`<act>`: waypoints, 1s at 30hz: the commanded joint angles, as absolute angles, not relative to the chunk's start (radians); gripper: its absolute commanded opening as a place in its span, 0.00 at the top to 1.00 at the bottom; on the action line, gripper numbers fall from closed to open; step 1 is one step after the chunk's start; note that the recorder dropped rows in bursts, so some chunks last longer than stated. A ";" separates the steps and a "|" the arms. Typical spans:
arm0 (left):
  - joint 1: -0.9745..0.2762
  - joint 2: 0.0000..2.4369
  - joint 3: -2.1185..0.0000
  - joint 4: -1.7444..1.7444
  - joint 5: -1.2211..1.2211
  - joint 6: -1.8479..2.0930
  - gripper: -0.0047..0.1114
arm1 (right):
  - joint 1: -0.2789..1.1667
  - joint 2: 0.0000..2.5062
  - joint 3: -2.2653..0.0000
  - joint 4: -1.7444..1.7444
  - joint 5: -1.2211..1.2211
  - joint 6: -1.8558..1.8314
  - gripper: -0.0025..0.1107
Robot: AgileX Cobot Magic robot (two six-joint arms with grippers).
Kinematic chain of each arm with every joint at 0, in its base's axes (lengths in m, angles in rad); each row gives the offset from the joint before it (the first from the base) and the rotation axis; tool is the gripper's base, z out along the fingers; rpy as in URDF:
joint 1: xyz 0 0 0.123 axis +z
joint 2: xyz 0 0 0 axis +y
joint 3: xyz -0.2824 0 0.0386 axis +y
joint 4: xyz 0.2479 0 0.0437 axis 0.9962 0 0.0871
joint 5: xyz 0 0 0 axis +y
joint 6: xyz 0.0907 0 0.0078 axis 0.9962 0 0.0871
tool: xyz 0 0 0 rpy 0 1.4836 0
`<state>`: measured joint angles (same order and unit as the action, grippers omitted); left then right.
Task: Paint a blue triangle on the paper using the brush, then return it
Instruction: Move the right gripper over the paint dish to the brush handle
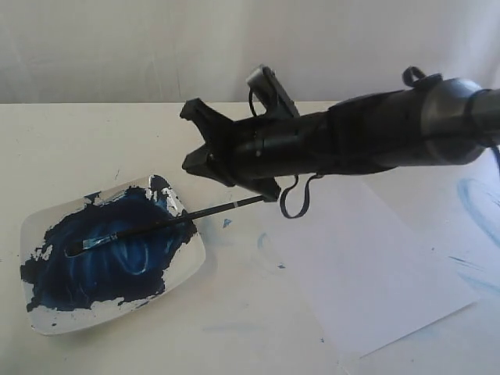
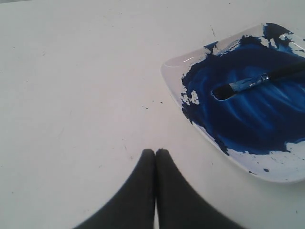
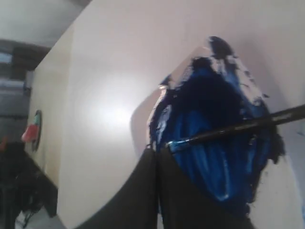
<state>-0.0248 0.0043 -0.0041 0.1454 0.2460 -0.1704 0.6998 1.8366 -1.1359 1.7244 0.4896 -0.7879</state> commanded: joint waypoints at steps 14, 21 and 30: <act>-0.025 0.000 0.000 0.139 0.247 -0.176 0.96 | 0.861 2.008 -1.132 1.744 0.007 -0.349 0.98; -0.025 0.000 0.000 0.139 0.247 -0.176 0.96 | 0.861 2.020 -1.175 1.744 0.073 -0.363 0.98; -0.025 0.000 0.000 0.139 0.247 -0.176 0.96 | 0.859 2.020 -1.175 1.744 0.024 -0.202 0.96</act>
<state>-0.0248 0.0043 -0.0041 0.1454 0.2460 -0.1704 0.8588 2.0220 -1.1737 1.7496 0.0365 -0.2228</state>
